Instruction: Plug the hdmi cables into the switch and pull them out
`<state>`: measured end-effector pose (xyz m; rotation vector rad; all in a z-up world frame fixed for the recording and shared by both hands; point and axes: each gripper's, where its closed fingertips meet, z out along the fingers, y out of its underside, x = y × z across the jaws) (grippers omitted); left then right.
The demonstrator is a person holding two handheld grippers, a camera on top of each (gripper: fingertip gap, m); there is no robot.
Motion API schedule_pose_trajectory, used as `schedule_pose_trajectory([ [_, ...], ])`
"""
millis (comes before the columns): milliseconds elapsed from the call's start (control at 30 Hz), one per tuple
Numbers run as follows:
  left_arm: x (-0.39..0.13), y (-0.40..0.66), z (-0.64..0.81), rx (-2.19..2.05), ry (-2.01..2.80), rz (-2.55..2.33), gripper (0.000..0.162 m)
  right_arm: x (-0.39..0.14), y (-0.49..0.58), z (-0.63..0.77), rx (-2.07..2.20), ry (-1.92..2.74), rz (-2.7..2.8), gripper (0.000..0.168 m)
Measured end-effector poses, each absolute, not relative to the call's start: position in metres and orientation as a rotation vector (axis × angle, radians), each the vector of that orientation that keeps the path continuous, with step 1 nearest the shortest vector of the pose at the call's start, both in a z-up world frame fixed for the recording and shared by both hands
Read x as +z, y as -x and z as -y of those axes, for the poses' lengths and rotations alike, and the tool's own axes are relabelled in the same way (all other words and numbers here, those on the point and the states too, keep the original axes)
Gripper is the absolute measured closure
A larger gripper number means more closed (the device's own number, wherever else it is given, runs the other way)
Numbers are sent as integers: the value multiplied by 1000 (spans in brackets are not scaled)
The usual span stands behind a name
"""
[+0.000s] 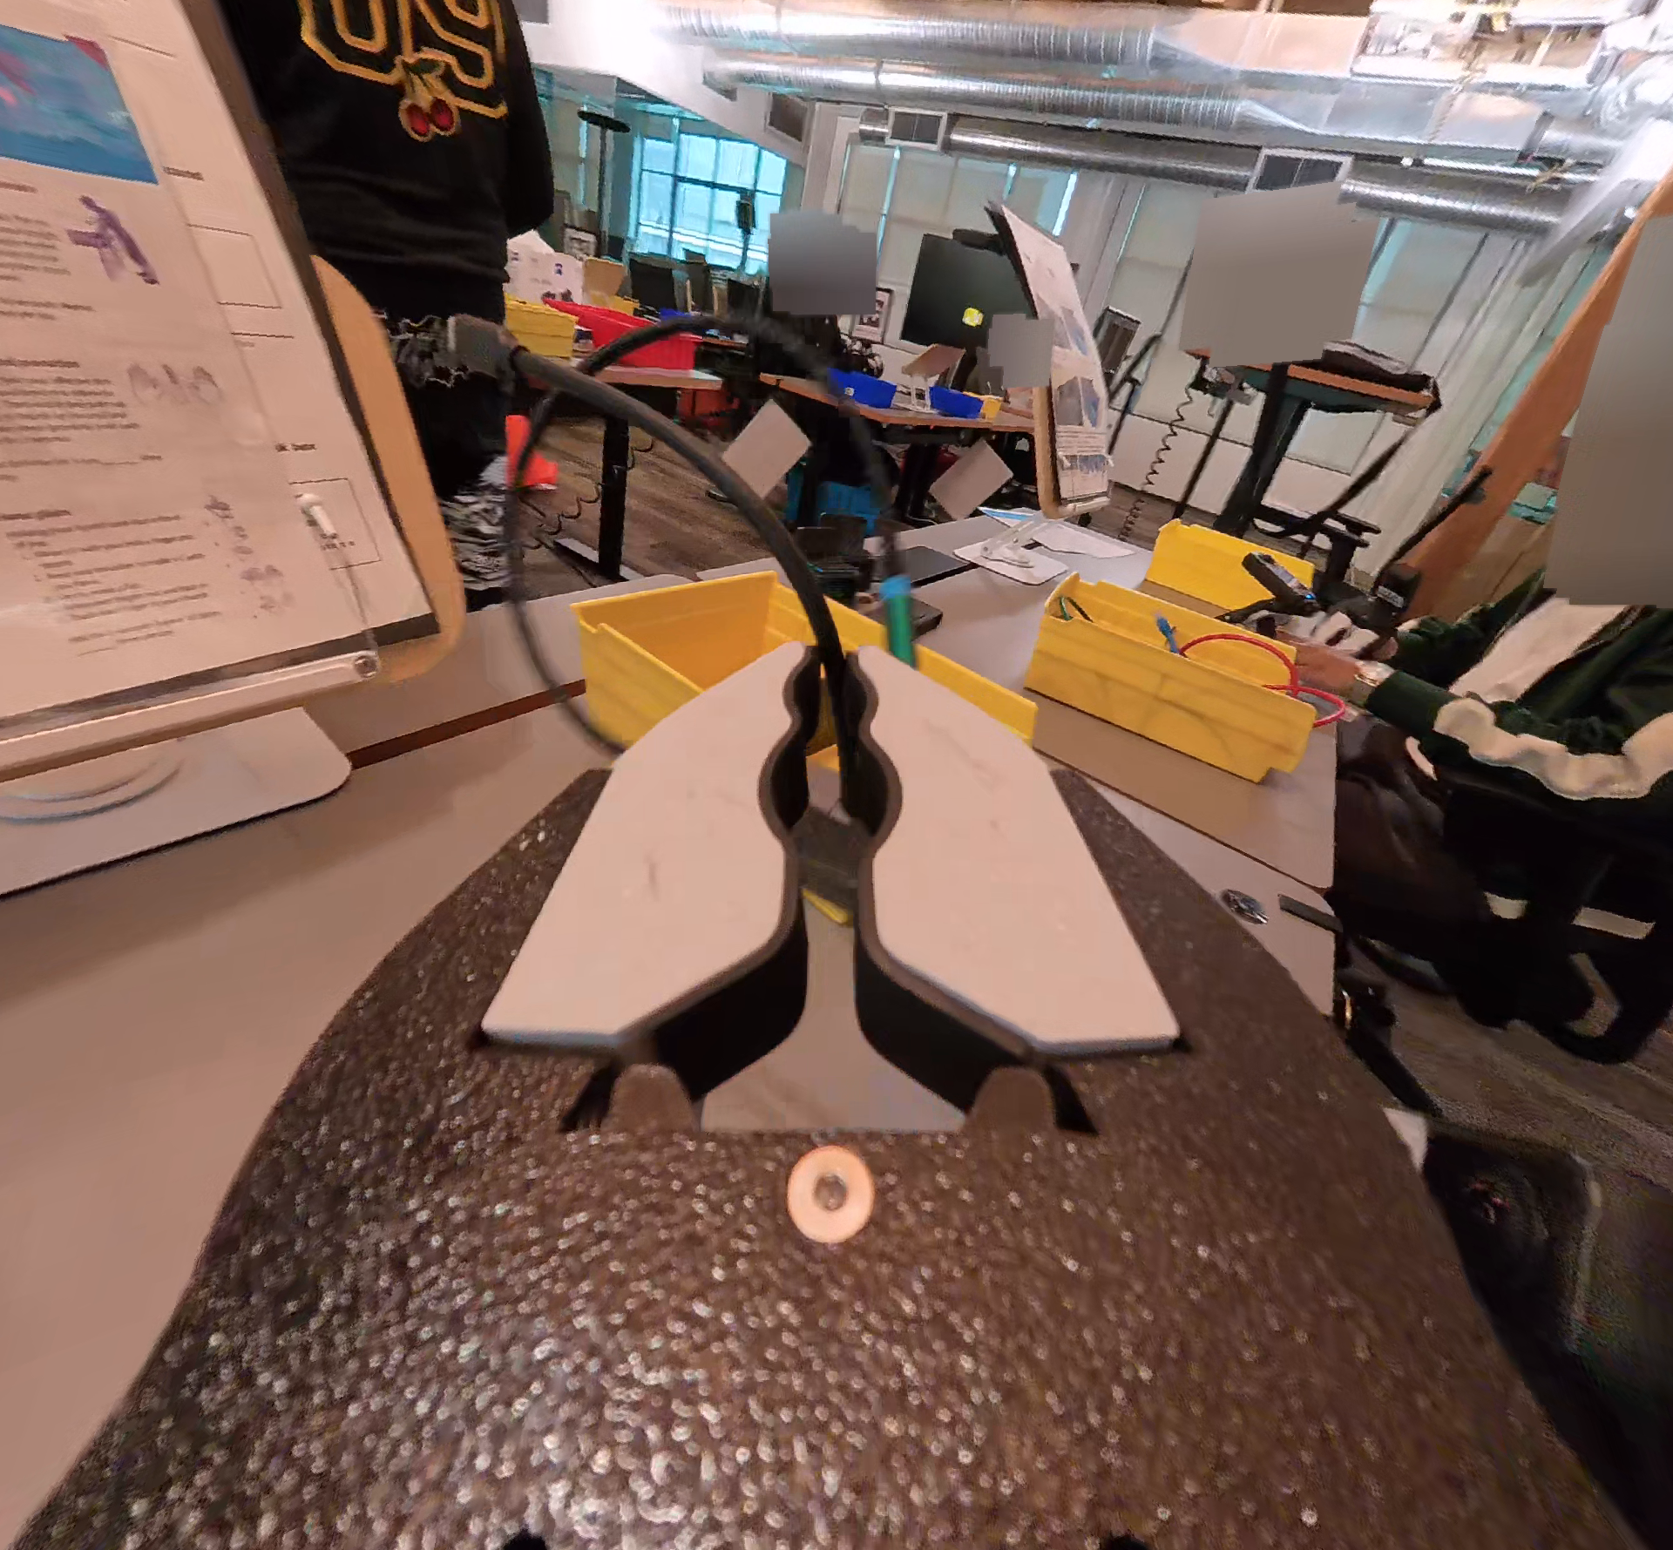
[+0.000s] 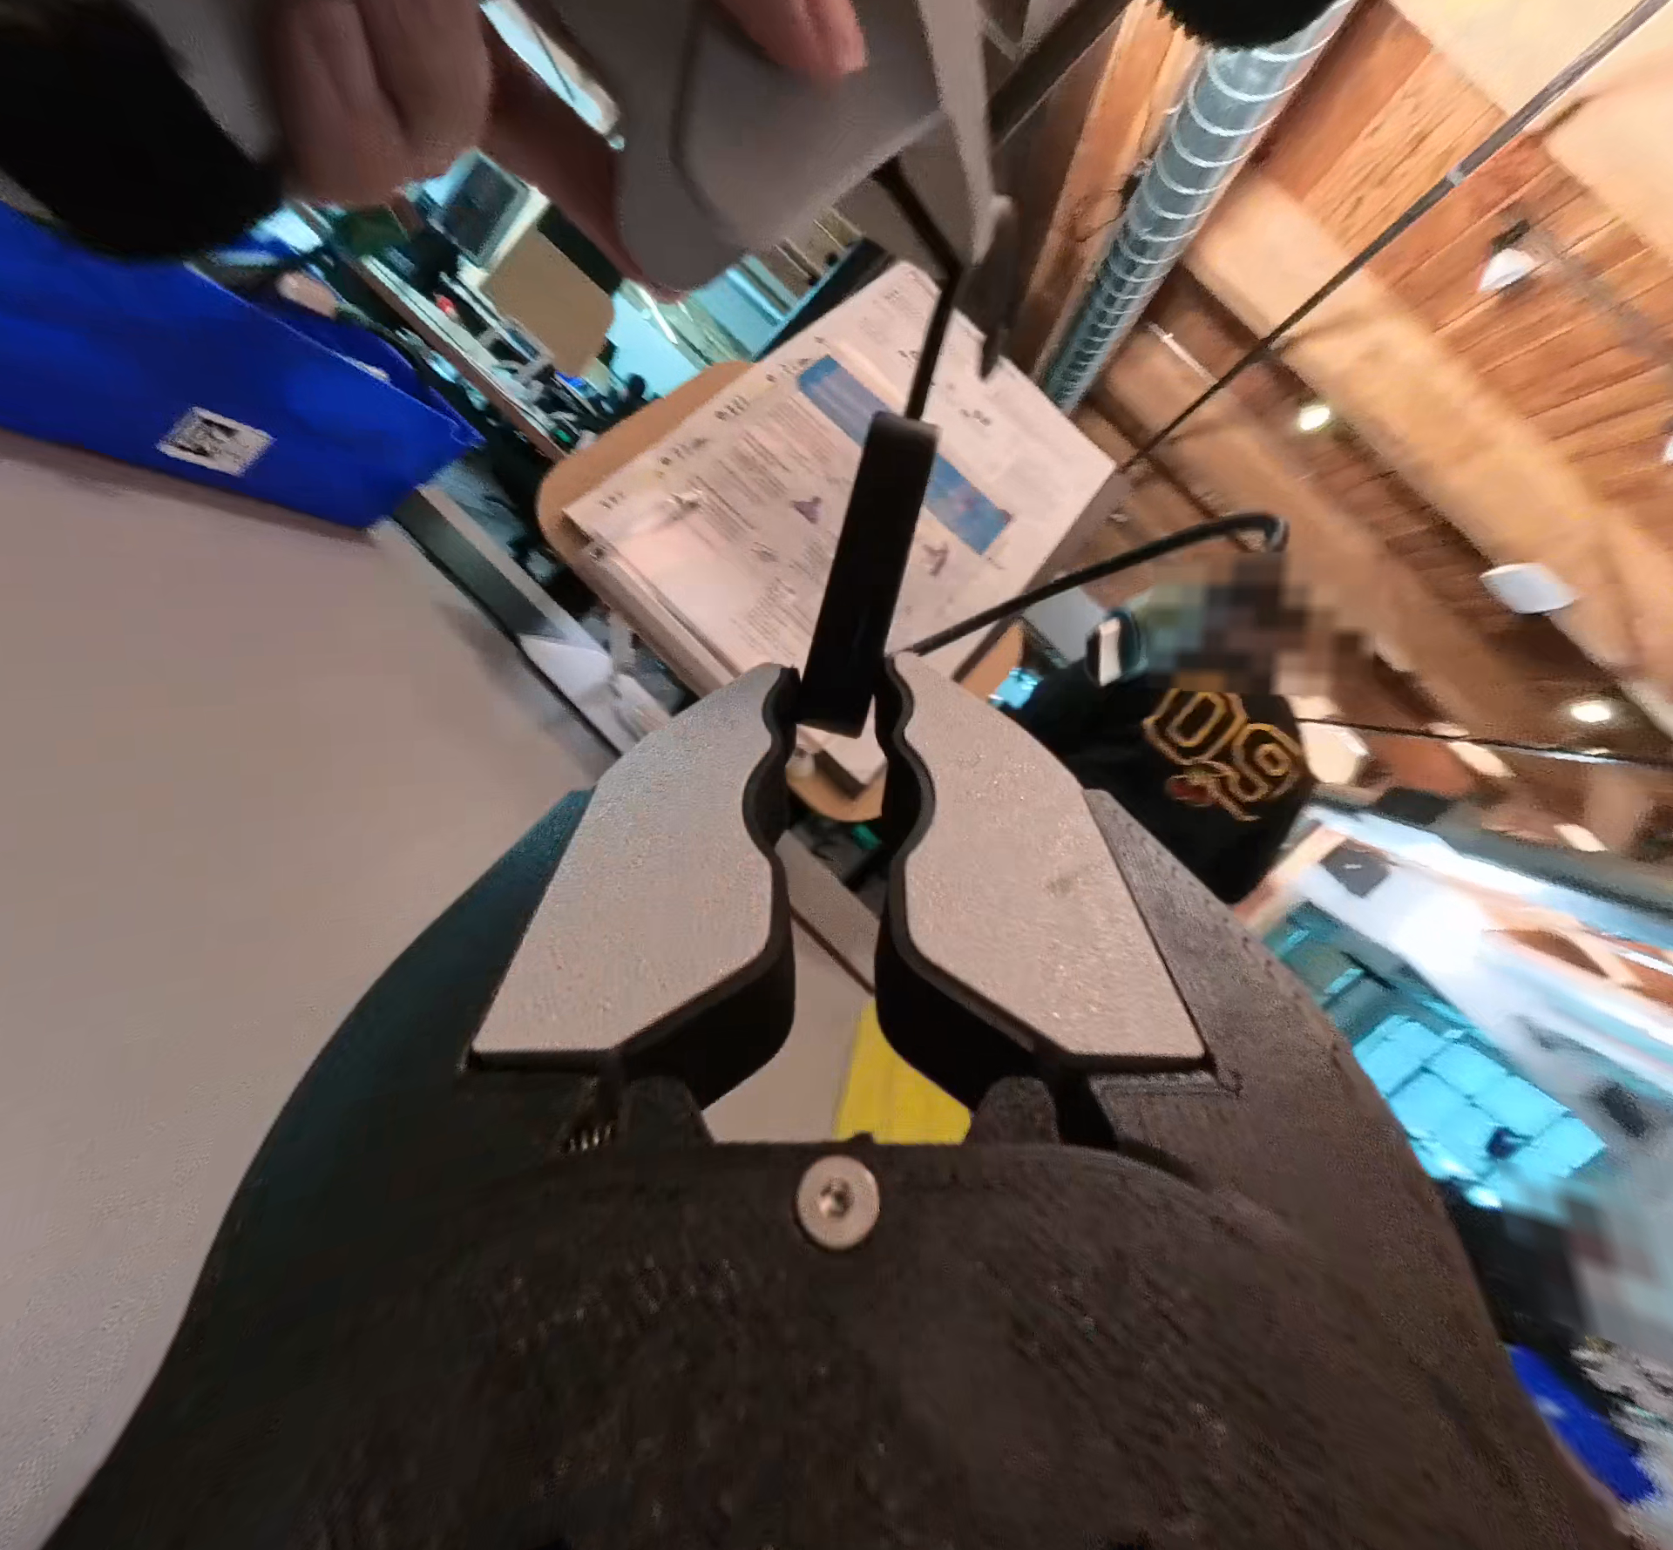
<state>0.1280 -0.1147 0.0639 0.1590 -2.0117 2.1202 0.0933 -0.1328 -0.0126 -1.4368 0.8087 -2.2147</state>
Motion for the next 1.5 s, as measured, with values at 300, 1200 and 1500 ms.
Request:
schedule_pose_trajectory([
  [300,-8,-115,108,1713,-362,1944,115,-19,-97,131,-2516,1679,-612,154],
  [1200,-53,-92,92,1124,-24,1921,148,-42,-97,106,-294,906,-940,151],
  [1500,-42,-130,101,2079,380,2285,102,-35,-109,145,-81,232,-1065,154],
])
